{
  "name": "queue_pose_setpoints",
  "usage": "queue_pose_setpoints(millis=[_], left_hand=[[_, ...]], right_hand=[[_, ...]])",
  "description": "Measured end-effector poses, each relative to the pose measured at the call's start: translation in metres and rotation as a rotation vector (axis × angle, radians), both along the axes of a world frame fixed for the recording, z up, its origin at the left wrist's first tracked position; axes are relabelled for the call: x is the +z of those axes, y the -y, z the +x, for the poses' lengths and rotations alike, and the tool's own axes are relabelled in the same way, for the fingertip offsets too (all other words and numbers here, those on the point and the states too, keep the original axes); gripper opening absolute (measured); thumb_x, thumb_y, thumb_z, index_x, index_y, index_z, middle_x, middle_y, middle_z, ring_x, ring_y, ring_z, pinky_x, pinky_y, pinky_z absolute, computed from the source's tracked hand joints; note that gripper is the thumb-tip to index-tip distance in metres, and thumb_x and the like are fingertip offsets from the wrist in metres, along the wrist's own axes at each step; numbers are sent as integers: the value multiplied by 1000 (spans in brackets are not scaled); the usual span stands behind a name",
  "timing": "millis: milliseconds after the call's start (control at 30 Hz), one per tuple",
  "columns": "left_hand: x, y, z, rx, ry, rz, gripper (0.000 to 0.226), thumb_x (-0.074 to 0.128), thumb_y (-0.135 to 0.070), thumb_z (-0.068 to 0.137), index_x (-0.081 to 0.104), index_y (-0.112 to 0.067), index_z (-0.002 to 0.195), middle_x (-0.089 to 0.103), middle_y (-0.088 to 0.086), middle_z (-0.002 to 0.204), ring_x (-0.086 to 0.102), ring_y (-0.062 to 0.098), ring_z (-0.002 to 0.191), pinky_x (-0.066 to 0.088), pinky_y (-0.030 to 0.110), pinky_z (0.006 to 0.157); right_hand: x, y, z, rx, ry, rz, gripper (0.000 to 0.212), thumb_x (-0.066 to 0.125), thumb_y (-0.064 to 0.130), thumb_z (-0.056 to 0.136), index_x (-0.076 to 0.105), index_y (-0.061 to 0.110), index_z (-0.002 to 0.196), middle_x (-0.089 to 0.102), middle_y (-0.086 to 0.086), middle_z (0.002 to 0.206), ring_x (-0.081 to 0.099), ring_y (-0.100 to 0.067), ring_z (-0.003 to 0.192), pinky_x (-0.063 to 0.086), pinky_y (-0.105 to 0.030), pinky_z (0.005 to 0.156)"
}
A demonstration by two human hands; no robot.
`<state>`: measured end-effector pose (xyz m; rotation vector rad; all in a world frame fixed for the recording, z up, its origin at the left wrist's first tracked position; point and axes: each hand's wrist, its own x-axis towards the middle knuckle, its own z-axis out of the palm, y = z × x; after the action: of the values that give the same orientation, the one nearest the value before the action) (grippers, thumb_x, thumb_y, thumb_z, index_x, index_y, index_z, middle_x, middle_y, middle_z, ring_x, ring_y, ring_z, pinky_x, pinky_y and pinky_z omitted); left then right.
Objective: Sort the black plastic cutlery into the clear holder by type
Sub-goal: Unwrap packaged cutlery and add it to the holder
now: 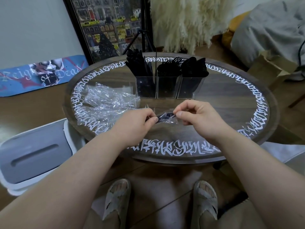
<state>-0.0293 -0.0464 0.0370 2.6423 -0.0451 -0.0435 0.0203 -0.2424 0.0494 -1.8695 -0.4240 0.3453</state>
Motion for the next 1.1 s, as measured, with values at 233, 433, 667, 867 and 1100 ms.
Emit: queue_pose_setpoints(millis=[233, 433, 667, 867, 1100], left_hand=[[0, -1, 0, 15, 11, -25, 13, 48, -36, 98, 58, -29, 95, 52, -16, 72, 48, 1, 67, 31, 18, 55], [-1, -4, -2, 5, 7, -47, 10, 49, -35, 97, 58, -30, 93, 54, -17, 74, 50, 0, 70, 35, 17, 59], [-3, -9, -2, 79, 6, -87, 11, 53, -35, 95, 58, -29, 103, 59, -15, 85, 52, 3, 74, 35, 17, 60], [-2, -6, -3, 112, 40, -48, 15, 51, -33, 96, 58, -24, 107, 60, -12, 86, 53, 8, 79, 37, 17, 63], [-1, -4, -3, 70, 35, -59, 16, 50, -22, 97, 61, -23, 110, 60, -13, 89, 54, 7, 81, 38, 19, 68]], right_hand=[[5, -5, -1, -63, -69, 32, 17, 58, 2, 87, 64, 9, 73, 67, -7, 71, 61, -12, 65, 51, -27, 67], [0, -6, 4, -154, -1, -50, 21, 59, -9, 79, 57, 12, 75, 55, -4, 66, 53, -14, 57, 51, -33, 65], [1, -7, 7, -454, 505, -279, 18, 63, 8, 83, 57, 23, 91, 55, 5, 89, 51, -5, 75, 39, -16, 70], [-1, -16, -2, -143, 391, -421, 12, 62, 19, 90, 71, 23, 96, 64, 15, 83, 56, 0, 77, 47, -17, 76], [-3, -14, 4, -149, 136, -277, 19, 56, 15, 93, 73, 22, 100, 60, 16, 72, 49, 1, 55, 35, -8, 52]])
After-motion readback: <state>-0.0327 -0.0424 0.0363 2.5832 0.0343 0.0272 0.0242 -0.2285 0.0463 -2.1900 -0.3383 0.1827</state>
